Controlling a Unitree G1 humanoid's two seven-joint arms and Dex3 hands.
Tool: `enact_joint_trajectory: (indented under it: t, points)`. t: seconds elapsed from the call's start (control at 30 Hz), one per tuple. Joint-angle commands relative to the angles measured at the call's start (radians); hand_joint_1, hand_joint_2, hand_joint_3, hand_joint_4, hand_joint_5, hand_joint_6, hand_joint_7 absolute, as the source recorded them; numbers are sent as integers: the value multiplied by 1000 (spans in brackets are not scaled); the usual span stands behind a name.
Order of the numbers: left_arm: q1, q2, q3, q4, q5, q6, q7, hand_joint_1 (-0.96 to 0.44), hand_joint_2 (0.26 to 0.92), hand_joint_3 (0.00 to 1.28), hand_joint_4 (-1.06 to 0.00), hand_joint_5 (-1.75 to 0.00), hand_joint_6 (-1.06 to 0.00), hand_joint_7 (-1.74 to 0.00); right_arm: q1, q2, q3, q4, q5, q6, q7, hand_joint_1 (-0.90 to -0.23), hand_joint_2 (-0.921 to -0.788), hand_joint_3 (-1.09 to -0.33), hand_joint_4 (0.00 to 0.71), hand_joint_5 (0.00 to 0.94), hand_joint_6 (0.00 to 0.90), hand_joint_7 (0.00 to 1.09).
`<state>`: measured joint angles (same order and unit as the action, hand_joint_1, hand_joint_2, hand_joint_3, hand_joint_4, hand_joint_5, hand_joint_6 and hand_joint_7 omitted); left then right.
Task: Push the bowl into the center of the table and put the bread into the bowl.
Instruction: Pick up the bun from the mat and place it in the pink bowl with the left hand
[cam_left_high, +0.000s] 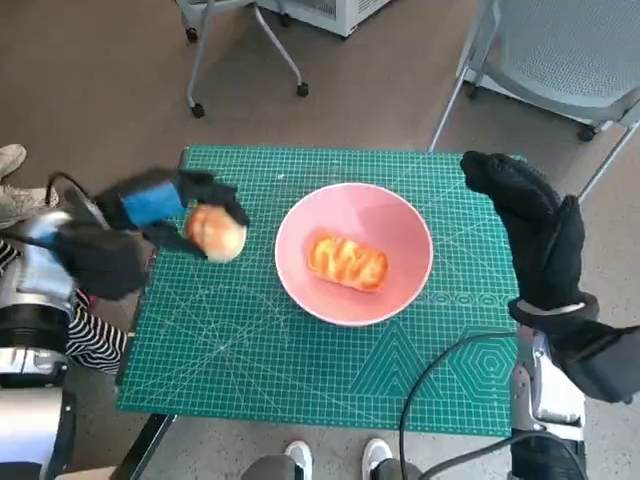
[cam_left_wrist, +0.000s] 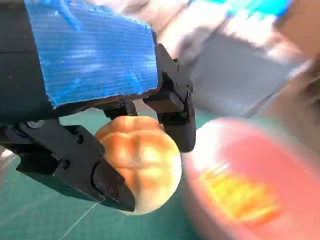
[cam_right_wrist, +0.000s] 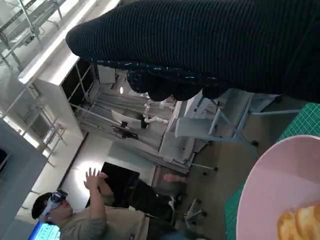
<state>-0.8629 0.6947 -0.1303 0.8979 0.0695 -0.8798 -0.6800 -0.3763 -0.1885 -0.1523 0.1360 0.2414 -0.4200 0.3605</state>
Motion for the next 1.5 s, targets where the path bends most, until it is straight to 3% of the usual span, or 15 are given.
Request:
enact_joint_trajectory:
  t: [0.03,0.3,0.7,1.07,1.2,1.27,1.37,1.5]
  points:
    - [-37,-26,33,-74,-86,-12,-56,3,891,16,-779,-1082,-782,-993,1,-6,-2,19,0,20,-5,-707,-921,-727,224,6,72,616]
    - [-69,-109,38,-183,-156,46,-95,3,878,14,-831,-950,-786,-1064,-10,-3,2,28,3,20,-2,-709,-921,-727,224,5,71,618]
    - [-78,-254,-15,-398,-23,212,17,2,896,24,-776,-1027,-737,-1102,-10,4,9,32,3,8,2,-696,-921,-729,217,1,65,621]
    - [-140,-355,-116,-207,140,138,90,1,917,33,-711,-1084,-697,-1151,12,-3,-1,15,11,4,4,-697,-921,-726,218,3,63,621]
    - [-156,-373,-132,-154,137,168,54,0,920,100,-655,-1194,-588,-1209,20,-4,-7,11,9,1,0,-698,-921,-724,222,5,65,621]
    - [-154,-377,-135,-144,123,192,27,-1,880,81,-601,-761,-523,-796,23,-5,-9,9,8,0,-2,-698,-921,-723,221,4,67,620]
    - [-142,-378,-137,-150,122,204,17,-19,824,29,-468,-269,-452,-380,28,-4,-13,7,8,2,-5,-703,-921,-720,215,1,69,619]
    - [-130,-378,-140,-155,150,170,51,-119,784,7,-369,-58,-435,-164,35,-2,-16,0,9,5,-9,-709,-921,-719,212,0,71,616]
